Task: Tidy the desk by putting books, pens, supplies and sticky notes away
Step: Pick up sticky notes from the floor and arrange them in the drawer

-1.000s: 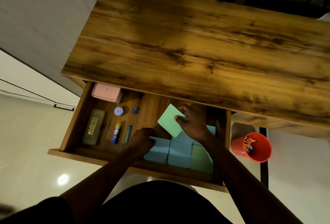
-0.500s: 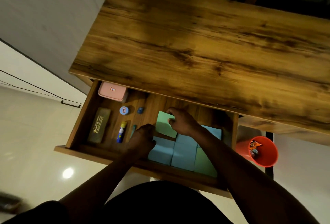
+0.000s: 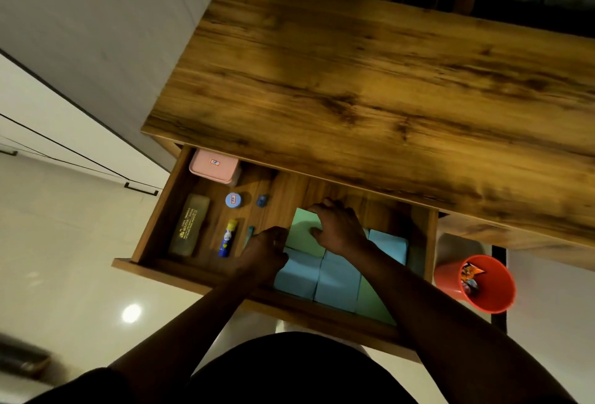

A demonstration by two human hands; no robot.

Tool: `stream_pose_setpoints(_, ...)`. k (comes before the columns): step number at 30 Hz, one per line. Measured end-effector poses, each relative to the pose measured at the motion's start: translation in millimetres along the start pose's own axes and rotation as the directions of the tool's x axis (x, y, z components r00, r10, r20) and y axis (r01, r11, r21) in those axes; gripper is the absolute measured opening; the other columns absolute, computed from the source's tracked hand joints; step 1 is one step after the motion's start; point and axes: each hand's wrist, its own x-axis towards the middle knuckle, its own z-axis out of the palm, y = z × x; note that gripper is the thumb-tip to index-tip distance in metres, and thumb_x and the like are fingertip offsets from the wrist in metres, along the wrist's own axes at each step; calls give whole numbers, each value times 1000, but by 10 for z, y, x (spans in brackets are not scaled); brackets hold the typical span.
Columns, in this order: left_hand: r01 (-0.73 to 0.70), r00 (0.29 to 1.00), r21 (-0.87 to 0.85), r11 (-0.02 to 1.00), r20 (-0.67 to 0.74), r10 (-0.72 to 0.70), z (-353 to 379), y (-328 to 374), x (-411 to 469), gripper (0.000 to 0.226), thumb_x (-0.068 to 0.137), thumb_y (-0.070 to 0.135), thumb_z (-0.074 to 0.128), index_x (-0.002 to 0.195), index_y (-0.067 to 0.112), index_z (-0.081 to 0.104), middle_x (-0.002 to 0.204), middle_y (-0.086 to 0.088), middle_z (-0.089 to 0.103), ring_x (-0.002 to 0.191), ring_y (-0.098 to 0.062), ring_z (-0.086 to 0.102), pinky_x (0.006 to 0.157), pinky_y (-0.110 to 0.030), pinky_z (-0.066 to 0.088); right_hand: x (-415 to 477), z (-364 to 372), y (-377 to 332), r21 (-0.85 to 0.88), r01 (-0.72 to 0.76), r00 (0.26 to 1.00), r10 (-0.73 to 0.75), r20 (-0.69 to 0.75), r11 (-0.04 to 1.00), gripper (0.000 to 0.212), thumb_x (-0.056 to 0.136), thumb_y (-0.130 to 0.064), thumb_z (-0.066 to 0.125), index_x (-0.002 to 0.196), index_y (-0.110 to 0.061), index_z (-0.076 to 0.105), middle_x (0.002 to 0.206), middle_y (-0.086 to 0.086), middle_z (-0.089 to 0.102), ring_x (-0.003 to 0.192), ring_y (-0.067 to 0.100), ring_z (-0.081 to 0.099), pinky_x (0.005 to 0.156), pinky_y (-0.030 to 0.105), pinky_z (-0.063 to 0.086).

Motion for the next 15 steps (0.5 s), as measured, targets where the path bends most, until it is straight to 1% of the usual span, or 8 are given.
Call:
stream_pose_setpoints(2, -9, 1000, 15, 1000, -14, 9, 18, 24, -26, 50, 87, 16, 74, 135, 22, 59, 112, 0, 66, 100, -18, 65, 74, -22, 47, -20, 2, 3, -20, -8, 1000, 7, -3, 1000, 58, 90, -38, 70, 144, -29, 50, 143, 1, 49, 132, 31, 48, 103, 45, 43)
stream_pose_setpoints(5, -5, 1000, -3, 1000, -26, 5, 33, 55, -67, 53, 87, 13, 72, 138, 21, 58, 121, -5, 67, 107, -23, 65, 78, -24, 46, -63, 6, 4, -34, -18, 1000, 19, 3, 999, 60, 90, -39, 70, 145, -29, 48, 147, 1, 47, 136, 30, 46, 104, 46, 42)
stream_pose_setpoints(8, -16, 999, -20, 1000, -40, 15, 20, 63, -112, 51, 86, 14, 73, 134, 22, 59, 124, -2, 65, 108, -22, 66, 82, -30, 52, -134, 17, 0, -4, -13, 1000, 13, -21, 1000, 58, 91, -39, 69, 144, -28, 49, 146, -1, 49, 135, 28, 47, 104, 47, 43)
stream_pose_setpoints(9, -13, 999, -44, 999, -51, 10, 18, 49, -134, 51, 86, 15, 73, 133, 24, 58, 126, 1, 64, 108, -21, 65, 81, -29, 52, -169, 22, -8, 11, -8, 1000, 9, -29, 1000, 57, 91, -39, 68, 144, -28, 49, 145, -1, 49, 135, 28, 47, 103, 47, 43)
stream_pose_setpoints(13, -20, 998, -71, 997, -67, 16, -6, 20, -256, 52, 91, 24, 71, 139, 30, 53, 135, 10, 57, 107, -10, 58, 73, -15, 44, -338, 53, -71, 112, 5, 998, 3, -69, 994, 53, 92, -39, 66, 142, -26, 52, 143, -1, 53, 133, 27, 48, 102, 46, 45)
stream_pose_setpoints(15, -42, 997, -54, 998, -67, 39, -35, 13, -337, 50, 93, 26, 68, 140, 30, 53, 137, 10, 55, 109, -9, 56, 72, -13, 43, -467, 68, -126, 172, 10, 995, 8, -103, 985, 50, 92, -39, 65, 139, -26, 54, 141, -2, 54, 133, 25, 49, 101, 45, 47)
